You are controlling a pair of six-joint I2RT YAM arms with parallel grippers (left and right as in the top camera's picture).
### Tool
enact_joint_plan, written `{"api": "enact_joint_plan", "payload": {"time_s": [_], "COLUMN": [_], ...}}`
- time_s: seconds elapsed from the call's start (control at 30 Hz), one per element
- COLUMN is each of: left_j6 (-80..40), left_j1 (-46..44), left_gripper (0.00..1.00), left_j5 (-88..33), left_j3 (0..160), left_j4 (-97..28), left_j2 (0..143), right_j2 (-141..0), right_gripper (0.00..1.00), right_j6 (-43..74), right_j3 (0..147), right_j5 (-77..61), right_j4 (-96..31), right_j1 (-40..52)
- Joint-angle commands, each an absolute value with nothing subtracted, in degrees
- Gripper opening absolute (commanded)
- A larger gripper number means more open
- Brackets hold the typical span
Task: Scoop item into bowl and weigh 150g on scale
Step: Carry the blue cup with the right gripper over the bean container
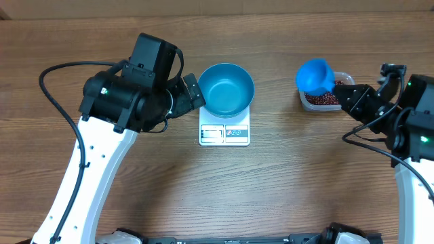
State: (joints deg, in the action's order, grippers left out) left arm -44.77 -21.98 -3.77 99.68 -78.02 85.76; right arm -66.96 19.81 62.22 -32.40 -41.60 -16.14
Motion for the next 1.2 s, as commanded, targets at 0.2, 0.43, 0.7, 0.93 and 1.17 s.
{"api": "enact_joint_plan", "payload": {"time_s": [0.2,0.43,0.7,0.93,1.17], "left_j6": [-43.22,-43.2,-37.58,-35.92,-35.97], "left_j1": [-21.76,-21.76,-21.76,-21.76,-21.78], "left_gripper": [1.0,1.0,1.0,1.0,0.99], "left_j5": [-2.28,-0.62,0.43,0.51,0.49], "left_j3": [100.12,100.12,100.09,100.12,100.12], "left_j4": [-78.02,-77.78,-77.58,-77.54,-77.19], "left_j2": [86.52,86.59,86.59,86.59,86.59], "right_j2": [-66.04,-67.92,-71.66,-75.42,-77.08], "right_gripper": [0.04,0.04,0.04,0.04,0.04], "right_j6": [11.86,8.8,-0.91,-5.04,-5.63], "right_j3": [70.63,70.59,70.59,70.59,70.54], "right_j5": [-8.45,-2.37,1.87,8.54,14.57], "right_j4": [-46.26,-46.19,-44.88,-44.75,-46.22], "right_j1": [-16.45,-15.55,-10.7,-4.36,-0.3]}}
